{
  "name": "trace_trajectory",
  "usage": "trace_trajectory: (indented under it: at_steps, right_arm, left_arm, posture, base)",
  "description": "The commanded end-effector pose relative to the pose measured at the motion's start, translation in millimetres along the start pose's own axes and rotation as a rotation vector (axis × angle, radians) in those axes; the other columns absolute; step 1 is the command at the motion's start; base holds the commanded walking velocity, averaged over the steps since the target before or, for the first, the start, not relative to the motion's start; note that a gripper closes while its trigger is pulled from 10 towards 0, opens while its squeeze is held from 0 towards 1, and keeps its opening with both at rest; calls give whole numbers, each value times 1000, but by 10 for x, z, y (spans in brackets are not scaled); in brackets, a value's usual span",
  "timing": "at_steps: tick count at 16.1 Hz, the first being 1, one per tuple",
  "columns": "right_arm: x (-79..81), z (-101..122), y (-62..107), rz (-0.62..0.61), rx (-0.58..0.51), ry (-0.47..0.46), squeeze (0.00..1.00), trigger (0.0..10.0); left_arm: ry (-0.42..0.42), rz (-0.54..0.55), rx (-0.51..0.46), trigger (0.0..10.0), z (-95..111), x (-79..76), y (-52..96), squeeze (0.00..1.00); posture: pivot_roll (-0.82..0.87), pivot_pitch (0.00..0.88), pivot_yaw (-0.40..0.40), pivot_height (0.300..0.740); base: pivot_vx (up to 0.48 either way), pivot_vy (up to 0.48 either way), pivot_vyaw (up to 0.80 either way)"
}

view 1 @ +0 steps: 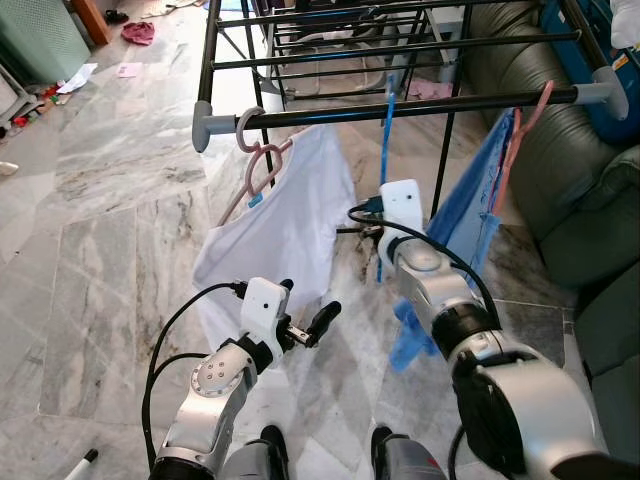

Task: Hang hanger

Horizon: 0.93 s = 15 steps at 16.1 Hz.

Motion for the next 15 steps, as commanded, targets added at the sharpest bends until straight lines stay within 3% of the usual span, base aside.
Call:
trace_trajectory:
  at_steps: [1,4,6,7,9,11,15]
  right_arm:
    - [11,30,36,3,-45,12,1000,10000]
    - [-30,49,231,12,-148,40,1000,10000]
    - [-120,-3,473,-2,-208,50,1000,10000]
    - [-203,-75,619,-20,-217,42,1000,10000]
    - [-281,-142,746,-33,-219,35,1000,10000]
    - [-383,-259,1049,-54,-214,36,1000,10000]
    - [-392,-392,1184,-53,-169,53,1000,10000]
  left_arm:
    - [0,9,19,10000,-63,24,23,0]
    - [-2,20,3,10000,-28,52,4,0]
    - [-12,46,-12,10000,0,121,7,0]
    - [-23,67,-16,10000,10,177,19,0]
    - [-30,81,-15,10000,9,225,29,0]
    - [-47,103,-11,10000,-9,311,62,0]
    - [-63,128,-9,10000,-10,409,88,0]
  posture:
    - [-95,243,70,740]
    - [-110,237,70,740]
    - [-122,232,74,740]
    - [-128,228,78,740]
    - [-137,220,86,740]
    - [-148,211,92,740]
    - [-144,201,89,740]
  base:
    - [0,0,0]
    - [0,0,0]
    - [0,0,0]
    - [0,0,0]
    - [0,0,0]
    - [0,0,0]
    - [0,0,0]
Point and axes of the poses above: a point about 5 cm out from each wrist's last joint towards the gripper, its own y axis pointing back from the gripper into the wrist, its own z axis along the axis of the wrist's last joint, x = y × z, the point moved 6 cm from there along -y, pointing out of the wrist towards the gripper, and after that the axes turned 6 degrees about -y, right-handed, at the moved point
